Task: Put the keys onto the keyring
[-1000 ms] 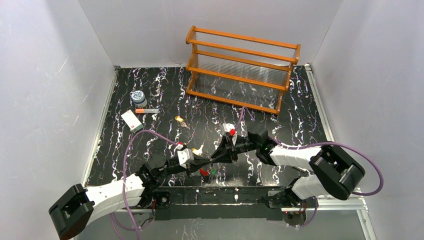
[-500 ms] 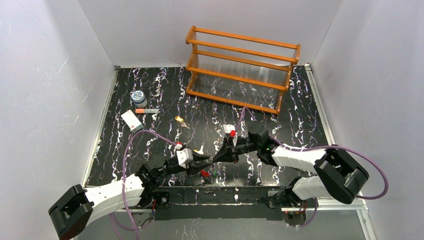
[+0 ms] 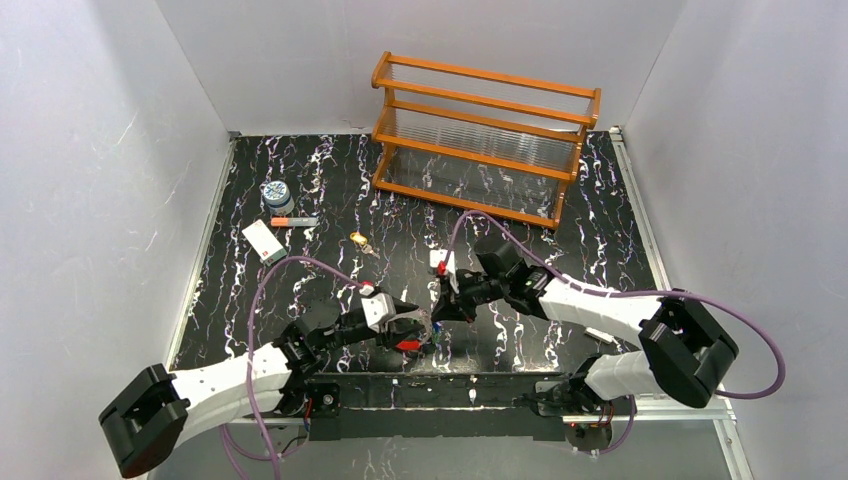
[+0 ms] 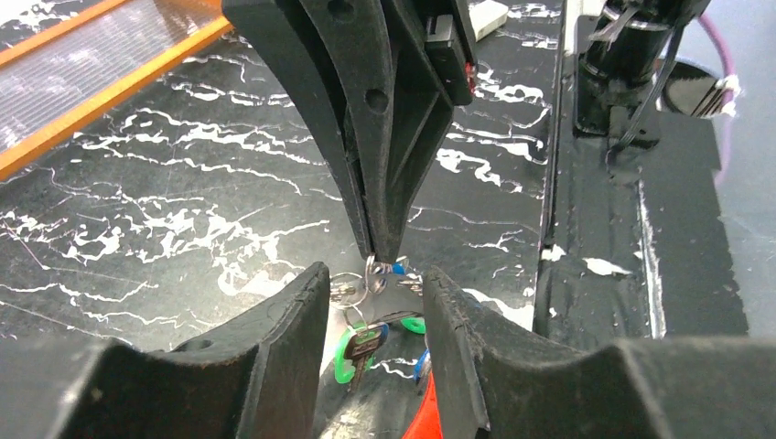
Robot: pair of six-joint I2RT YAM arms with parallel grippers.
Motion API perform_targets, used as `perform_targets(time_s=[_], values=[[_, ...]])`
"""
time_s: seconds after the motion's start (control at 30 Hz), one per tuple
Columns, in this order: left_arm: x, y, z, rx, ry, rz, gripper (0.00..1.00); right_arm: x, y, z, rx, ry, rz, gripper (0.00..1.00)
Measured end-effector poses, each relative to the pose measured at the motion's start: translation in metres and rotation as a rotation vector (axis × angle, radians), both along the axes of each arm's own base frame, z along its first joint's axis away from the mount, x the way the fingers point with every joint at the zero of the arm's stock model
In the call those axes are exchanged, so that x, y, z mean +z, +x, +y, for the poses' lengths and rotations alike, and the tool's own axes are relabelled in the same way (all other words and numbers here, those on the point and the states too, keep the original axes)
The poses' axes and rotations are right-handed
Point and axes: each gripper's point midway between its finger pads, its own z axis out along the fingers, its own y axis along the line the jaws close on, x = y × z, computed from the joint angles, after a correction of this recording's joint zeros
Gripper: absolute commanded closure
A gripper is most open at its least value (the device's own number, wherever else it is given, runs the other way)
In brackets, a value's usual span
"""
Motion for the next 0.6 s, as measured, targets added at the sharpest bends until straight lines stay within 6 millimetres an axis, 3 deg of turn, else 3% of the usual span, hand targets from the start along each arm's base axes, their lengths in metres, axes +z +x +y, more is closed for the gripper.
perform_targets(time_s=[0.33, 0.6], values=[[-0.016, 0.006, -0.003, -0.033, 0.174, -0.013, 0.65, -0.024, -0.008, -0.001, 0.013, -0.184, 0.007, 0.99], [-0.033, -0.002, -0.004, -0.086, 0.235, 0.023, 0.66, -0.022, -0.013, 0.003, 0.036, -0.178, 0.015, 0.99]])
